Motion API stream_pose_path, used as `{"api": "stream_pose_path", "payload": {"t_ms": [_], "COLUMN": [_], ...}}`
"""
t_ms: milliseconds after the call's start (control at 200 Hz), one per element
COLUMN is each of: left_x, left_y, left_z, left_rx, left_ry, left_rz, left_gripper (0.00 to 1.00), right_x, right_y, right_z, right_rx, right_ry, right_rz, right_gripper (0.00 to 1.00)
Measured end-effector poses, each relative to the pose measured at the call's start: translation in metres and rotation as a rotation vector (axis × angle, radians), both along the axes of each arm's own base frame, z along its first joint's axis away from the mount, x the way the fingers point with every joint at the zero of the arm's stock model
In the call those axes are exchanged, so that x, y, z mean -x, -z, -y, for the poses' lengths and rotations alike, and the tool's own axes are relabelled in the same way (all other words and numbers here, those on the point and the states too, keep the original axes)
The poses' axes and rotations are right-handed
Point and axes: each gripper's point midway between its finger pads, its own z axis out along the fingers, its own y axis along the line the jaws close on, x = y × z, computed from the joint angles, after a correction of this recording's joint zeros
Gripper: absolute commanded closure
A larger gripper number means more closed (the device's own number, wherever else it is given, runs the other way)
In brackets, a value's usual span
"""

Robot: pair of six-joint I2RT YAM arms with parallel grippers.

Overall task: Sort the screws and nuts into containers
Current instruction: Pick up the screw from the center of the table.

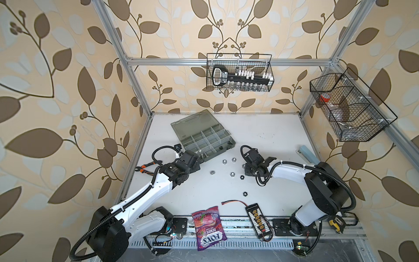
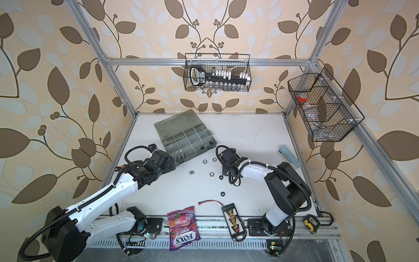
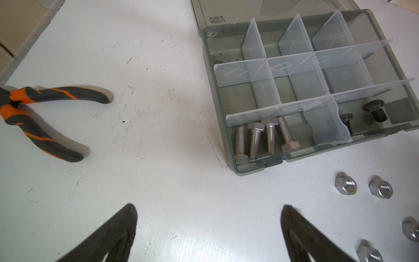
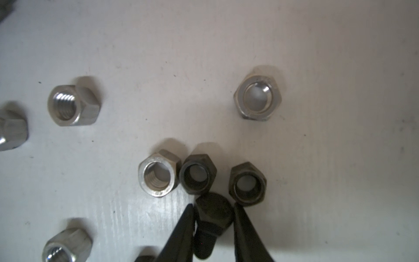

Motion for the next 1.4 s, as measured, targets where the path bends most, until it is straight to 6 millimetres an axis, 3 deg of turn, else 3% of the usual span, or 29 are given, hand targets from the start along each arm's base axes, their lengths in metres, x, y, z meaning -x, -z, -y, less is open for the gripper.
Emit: {"api": "stream_pose_path", "payload": {"t_ms": [300,685,945,1145,1300,1400], "left_x": [0.000,0.000,-0.003,-0.004,-0.004,-0.004], "left_y": [0.000,0.000,0.003,0.005,0.005,0.005], "left_z": [0.000,0.000,0.003,0.003,0.003,0.003], "left_rx": [0.000,0.002,0.002,-0.002,-0.002,-0.002], "left_ry": [0.000,0.001,0.003,0.002,0.002,0.002], "left_rz": [0.000,0.000,-0.003,-0.009,-0.009,-0.009], "left_gripper": [0.01,0.01,0.01,0.01,0.01,0.01], "right_x": [0.007,0.011,0.010,0.012,0.014,0.001], "right_y": [0.000,0.001,0.001,-0.001,-0.014,-0.033], "right_z": [0.006,0.010,0.011,0.011,0.008,-0.002], "right_rx": [0.002,0.005,0.007,0.014,0.006,-0.009], "right_ry": [0.016,0.027,0.026,0.006,-0.042,-0.080], "right_rz": [-0.001,-0.005,-0.005,-0.010,0.002,0.040], "right_gripper": [0.65,0.80,1.00,1.00,1.00,1.00]}}
